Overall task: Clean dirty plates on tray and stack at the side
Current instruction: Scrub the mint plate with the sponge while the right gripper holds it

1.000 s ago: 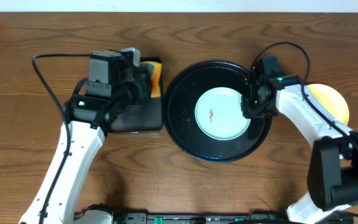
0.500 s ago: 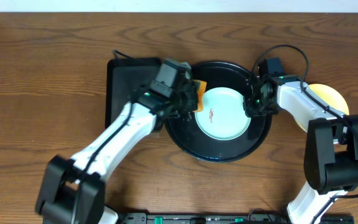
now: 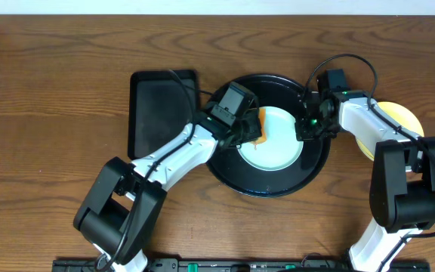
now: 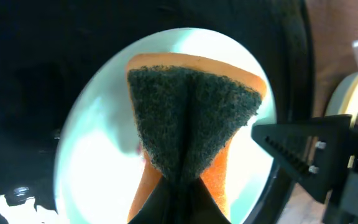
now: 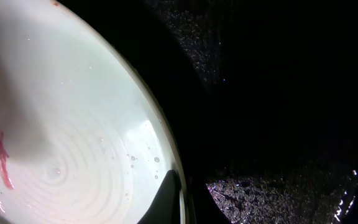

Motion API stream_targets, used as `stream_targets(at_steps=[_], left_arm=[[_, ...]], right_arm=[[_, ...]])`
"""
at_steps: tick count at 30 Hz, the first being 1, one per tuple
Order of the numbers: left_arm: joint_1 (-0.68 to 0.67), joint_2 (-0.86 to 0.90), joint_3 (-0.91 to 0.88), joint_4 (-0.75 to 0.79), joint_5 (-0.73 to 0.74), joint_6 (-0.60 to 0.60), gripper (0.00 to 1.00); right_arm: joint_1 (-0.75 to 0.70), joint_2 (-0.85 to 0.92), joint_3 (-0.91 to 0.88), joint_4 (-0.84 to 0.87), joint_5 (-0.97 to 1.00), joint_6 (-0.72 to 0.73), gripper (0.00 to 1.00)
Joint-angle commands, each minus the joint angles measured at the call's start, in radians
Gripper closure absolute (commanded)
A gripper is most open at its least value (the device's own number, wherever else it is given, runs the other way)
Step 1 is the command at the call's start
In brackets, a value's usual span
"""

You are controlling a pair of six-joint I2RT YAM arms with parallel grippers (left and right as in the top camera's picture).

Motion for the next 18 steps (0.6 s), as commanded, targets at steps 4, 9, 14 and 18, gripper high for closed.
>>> stream_targets(at_steps=[4,9,14,18], left_arm=[[-0.057,0.067,0.017,0.042,-0.029,-0.064,0.93],[-0.072,0.148,0.019,0.071,-0.029,-0.073,0.93],[-0.024,0.174,0.023,-0.024,-0.158,-0.035,0.93],[0.011,0.174,0.061,-0.171,-0.312,0.026,0.93]], right_arm=[[0.0,0.048,-0.009,-0.01,-0.013,0.017,0.99],[0.0,0.048,-0.009,-0.012,-0.013,0.017,0.99],[0.004,0.048,-0.009,-0.017,-0.013,0.017,0.99],[0.006,0.048,-0.009,-0.018,-0.013,0.017,0.99]])
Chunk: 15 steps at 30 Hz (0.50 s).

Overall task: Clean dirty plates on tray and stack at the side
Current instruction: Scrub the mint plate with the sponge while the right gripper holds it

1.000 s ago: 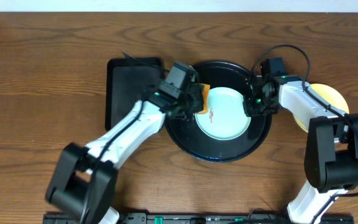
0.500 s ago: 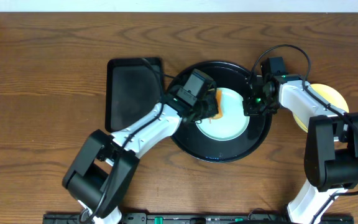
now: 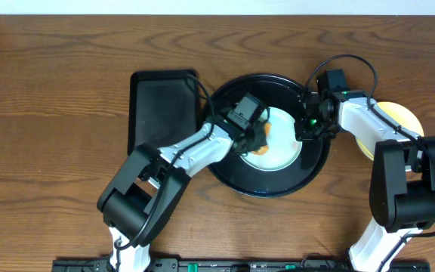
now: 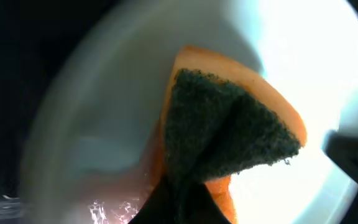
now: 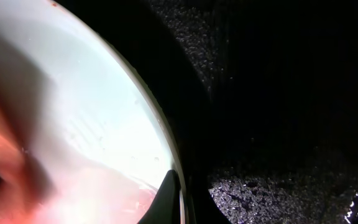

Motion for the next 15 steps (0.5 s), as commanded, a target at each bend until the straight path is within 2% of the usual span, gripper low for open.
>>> stream_targets(at_steps=[1,5,7,9,12,15], left_arm=[[0.055,0.03,0.025,-0.125,-0.265,0.081,0.92],[0.051,0.03,0.101,-0.221,-0.397,0.144,0.92],[0.044,0.03,0.119,-0.22,-0.399,0.17,0.92],[0.037,0.035,0.119,-0.211,-0.388,0.145,0.92],[0.023,0.061,0.119,-0.184,-0.311,0.093,0.92],[0.006,0.126,0.119,-0.112,-0.156,0.029,0.92]], right_arm=[[0.005,0.046,-0.01,-0.011,0.001,0.009,0.99],[0.005,0.046,-0.01,-0.01,0.001,0.009,0.99],[0.005,0.046,-0.01,-0.013,0.001,0.009,0.99],[0.005,0.046,-0.01,-0.014,0.001,0.009,0.99],[0.005,0.046,-0.01,-0.016,0.001,0.009,0.99],[0.005,0.046,-0.01,-0.017,0.001,0.009,0.99]])
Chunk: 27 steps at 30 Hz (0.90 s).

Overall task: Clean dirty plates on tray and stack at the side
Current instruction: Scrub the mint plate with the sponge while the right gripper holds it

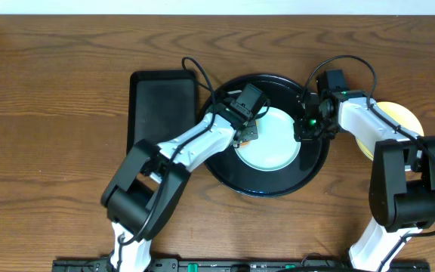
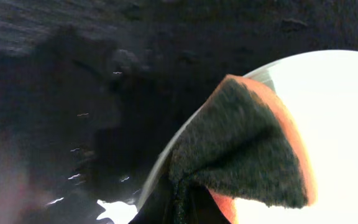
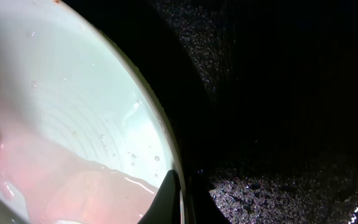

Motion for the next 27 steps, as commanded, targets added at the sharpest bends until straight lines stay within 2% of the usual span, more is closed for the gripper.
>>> stream_targets(at_steps=[1,6,13,17,21,27], left_arm=[[-0.008,0.11,0.007,0.069,0.127,-0.092,0.93],[-0.035,0.188,0.007,0.206,0.309,-0.159,0.93],[-0.036,0.188,0.009,0.319,0.358,-0.154,0.92],[-0.02,0.188,0.011,0.346,0.302,-0.048,0.92],[0.036,0.187,0.018,0.267,0.223,0.066,0.93],[0.104,0.178,0.098,-0.018,0.103,0.164,0.93]], right_arm=[[0.005,0.043,-0.011,-0.012,0.016,0.005,0.99],[0.005,0.043,-0.011,-0.019,0.016,0.005,0.99],[0.006,0.043,-0.011,-0.018,0.016,0.005,0.99],[0.007,0.043,-0.011,-0.02,0.016,0.005,0.99],[0.007,0.043,-0.011,-0.026,0.016,0.001,0.99],[0.011,0.043,-0.011,-0.027,0.016,0.002,0.99]])
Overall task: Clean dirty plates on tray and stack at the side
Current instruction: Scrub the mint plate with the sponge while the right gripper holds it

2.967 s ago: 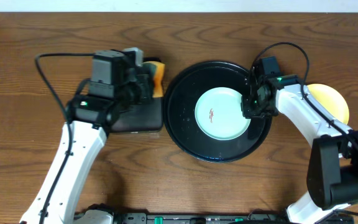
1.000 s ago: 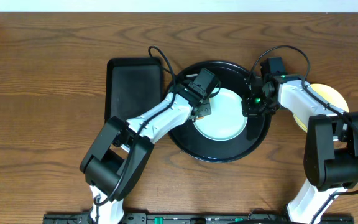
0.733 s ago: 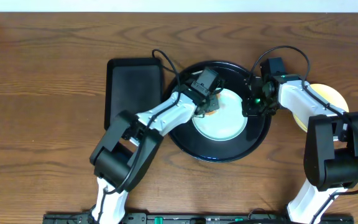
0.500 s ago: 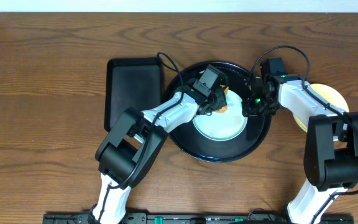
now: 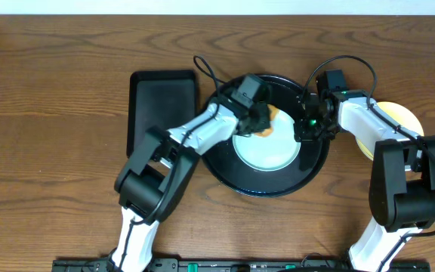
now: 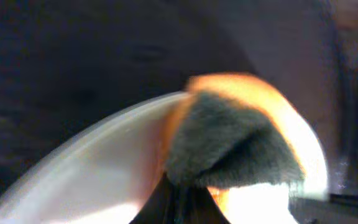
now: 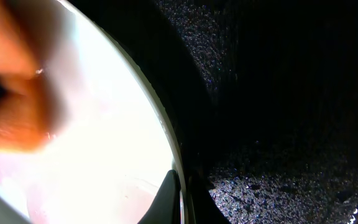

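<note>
A pale mint plate (image 5: 269,149) lies in the round black tray (image 5: 232,170). My left gripper (image 5: 261,121) is shut on an orange sponge with a dark scouring face (image 6: 232,134), pressed on the plate's far rim (image 6: 104,143). My right gripper (image 5: 305,130) is shut on the plate's right rim (image 7: 169,140), one finger (image 7: 169,196) on the inner side. A blurred orange sponge (image 7: 14,118) shows at the left in the right wrist view. Pink watery film lies on the plate (image 7: 73,193).
A rectangular black tray (image 5: 161,109) sits left of the round one. A yellow plate (image 5: 399,121) lies at the right, partly under my right arm. Brown wooden table (image 5: 51,189) surrounds everything.
My left gripper has moved with the sponge from the plate's left rim to its far rim, nearer the right gripper. The right gripper still pinches the plate's right rim.
The sponge was on the plate's upper left, with a red smear on the plate. Then it was lower, near the plate's middle left. Then it sat at the left rim with pink water spread. Now it is at the far rim; the right gripper has held the rim throughout.
</note>
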Motion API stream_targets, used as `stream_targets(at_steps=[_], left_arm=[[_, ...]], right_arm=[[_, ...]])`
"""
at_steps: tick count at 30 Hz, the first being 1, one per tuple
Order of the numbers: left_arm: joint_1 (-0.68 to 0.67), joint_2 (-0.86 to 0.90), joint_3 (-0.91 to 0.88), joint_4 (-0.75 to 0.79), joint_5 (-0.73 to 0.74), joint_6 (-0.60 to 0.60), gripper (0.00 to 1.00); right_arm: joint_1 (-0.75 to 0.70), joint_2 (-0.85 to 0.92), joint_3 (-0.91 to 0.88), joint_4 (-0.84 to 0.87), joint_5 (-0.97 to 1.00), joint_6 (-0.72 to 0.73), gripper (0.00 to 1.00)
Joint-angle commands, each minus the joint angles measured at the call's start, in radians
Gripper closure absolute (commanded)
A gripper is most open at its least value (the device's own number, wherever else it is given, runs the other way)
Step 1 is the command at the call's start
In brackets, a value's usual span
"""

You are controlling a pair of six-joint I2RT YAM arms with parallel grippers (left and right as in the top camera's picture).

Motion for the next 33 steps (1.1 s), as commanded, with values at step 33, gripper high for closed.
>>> stream_targets(at_steps=[33], left_arm=[[-0.139,0.047,0.031,-0.32,0.15,-0.181,0.93]], right_arm=[[0.011,0.043,-0.013,-0.013,0.034,0.002,0.99]])
